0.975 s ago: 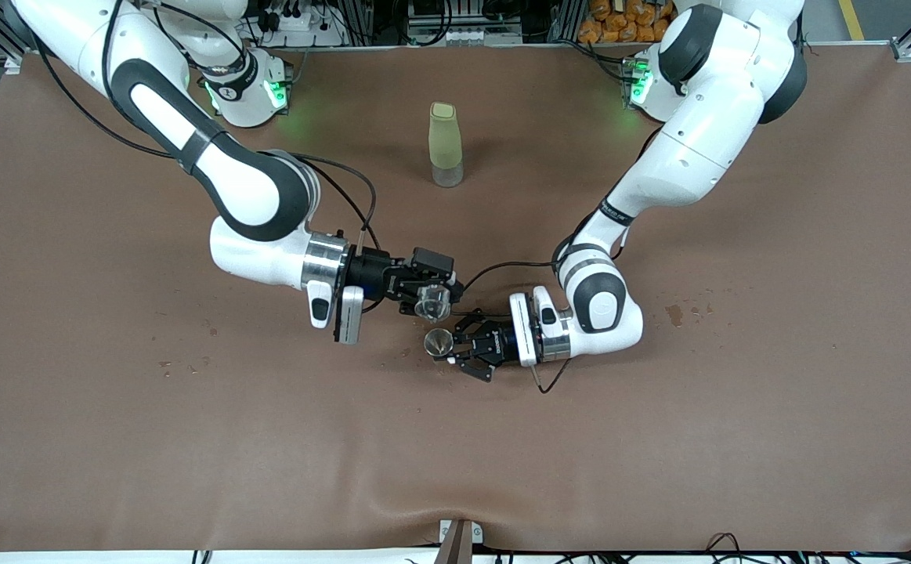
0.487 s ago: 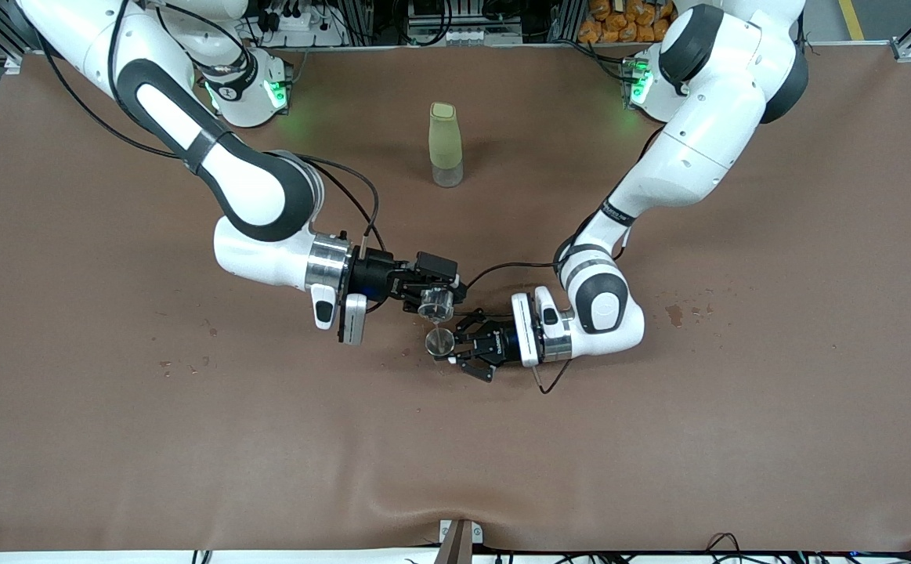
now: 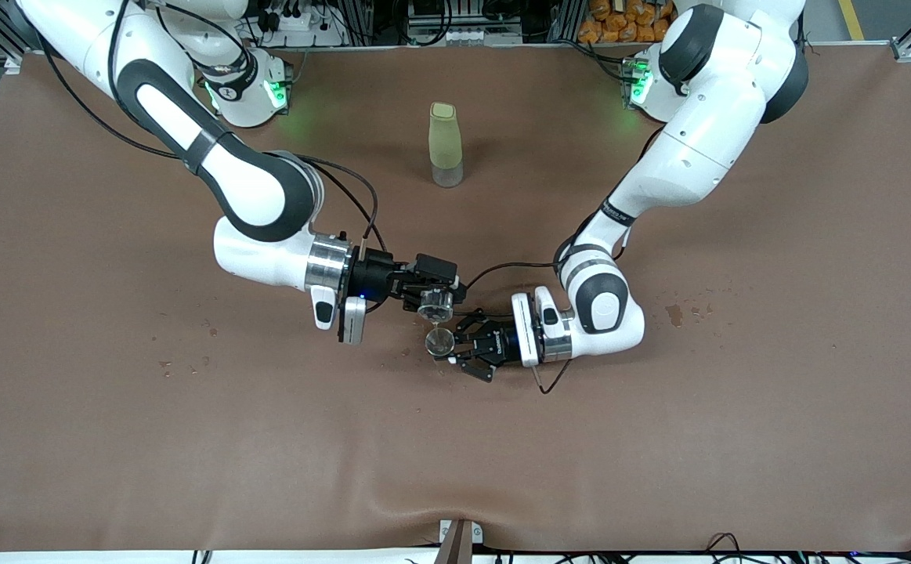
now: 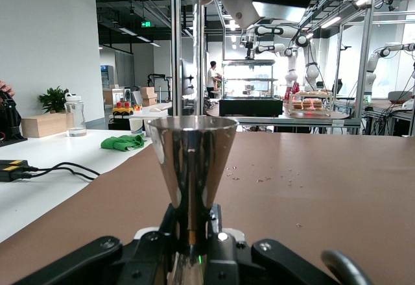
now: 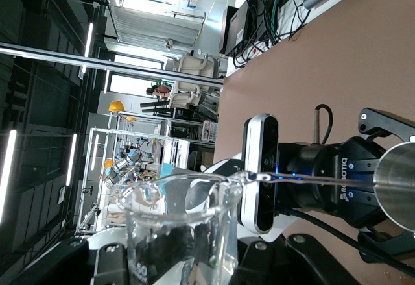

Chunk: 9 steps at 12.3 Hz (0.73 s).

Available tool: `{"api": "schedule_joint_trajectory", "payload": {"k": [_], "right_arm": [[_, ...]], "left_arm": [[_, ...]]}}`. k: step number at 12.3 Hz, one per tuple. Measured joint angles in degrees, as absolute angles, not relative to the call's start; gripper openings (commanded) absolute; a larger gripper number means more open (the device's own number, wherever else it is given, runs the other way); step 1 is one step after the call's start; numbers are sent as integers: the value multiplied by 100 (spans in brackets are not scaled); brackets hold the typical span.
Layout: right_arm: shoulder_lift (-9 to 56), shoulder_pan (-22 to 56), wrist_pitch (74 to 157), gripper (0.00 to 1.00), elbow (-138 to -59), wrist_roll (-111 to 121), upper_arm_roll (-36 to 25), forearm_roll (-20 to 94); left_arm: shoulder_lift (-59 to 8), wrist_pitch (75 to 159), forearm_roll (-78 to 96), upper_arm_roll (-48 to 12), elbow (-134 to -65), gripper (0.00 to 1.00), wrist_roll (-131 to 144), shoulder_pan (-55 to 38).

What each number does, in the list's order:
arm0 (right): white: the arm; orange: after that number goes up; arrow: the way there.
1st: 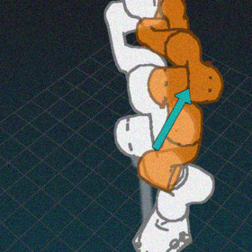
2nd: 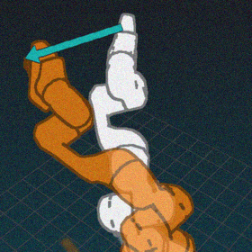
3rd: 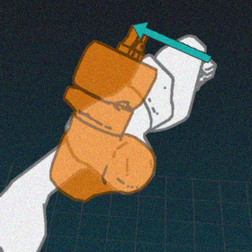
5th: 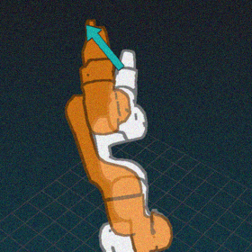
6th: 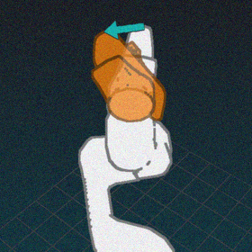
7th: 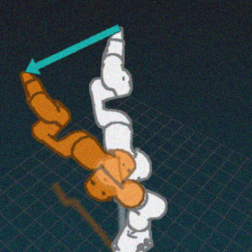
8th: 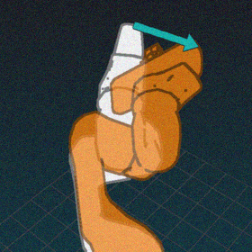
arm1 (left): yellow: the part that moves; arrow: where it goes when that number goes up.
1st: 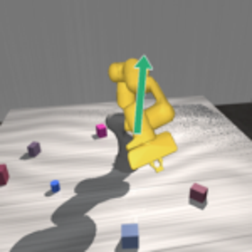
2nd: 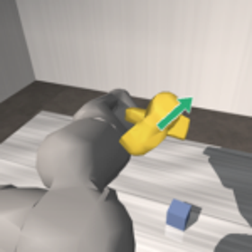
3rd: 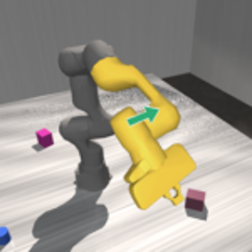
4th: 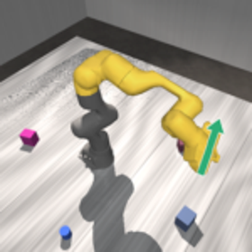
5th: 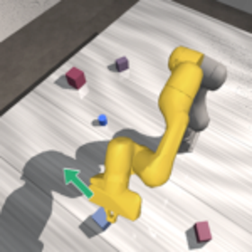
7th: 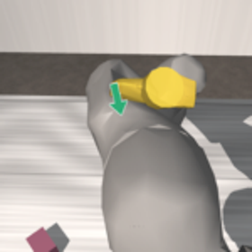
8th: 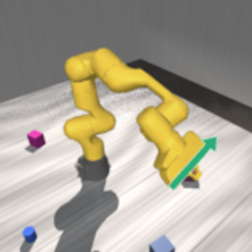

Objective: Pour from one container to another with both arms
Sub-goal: 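Hold the jigger tilted into the beaker while the right gripper holds it steady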

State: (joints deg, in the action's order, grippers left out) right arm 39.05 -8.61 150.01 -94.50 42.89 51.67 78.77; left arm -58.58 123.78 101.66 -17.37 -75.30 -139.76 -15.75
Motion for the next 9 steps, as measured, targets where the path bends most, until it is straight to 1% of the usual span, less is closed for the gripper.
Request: {"api": "schedule_joint_trajectory", "payload": {"k": [9], "right_arm": [[3905, -855, 14947, 0, -9446, 3524, 5067, 7877]], "left_arm": [[-5858, 12377, 10166, -1737, -7530, 0, -13976, -1573]]}}
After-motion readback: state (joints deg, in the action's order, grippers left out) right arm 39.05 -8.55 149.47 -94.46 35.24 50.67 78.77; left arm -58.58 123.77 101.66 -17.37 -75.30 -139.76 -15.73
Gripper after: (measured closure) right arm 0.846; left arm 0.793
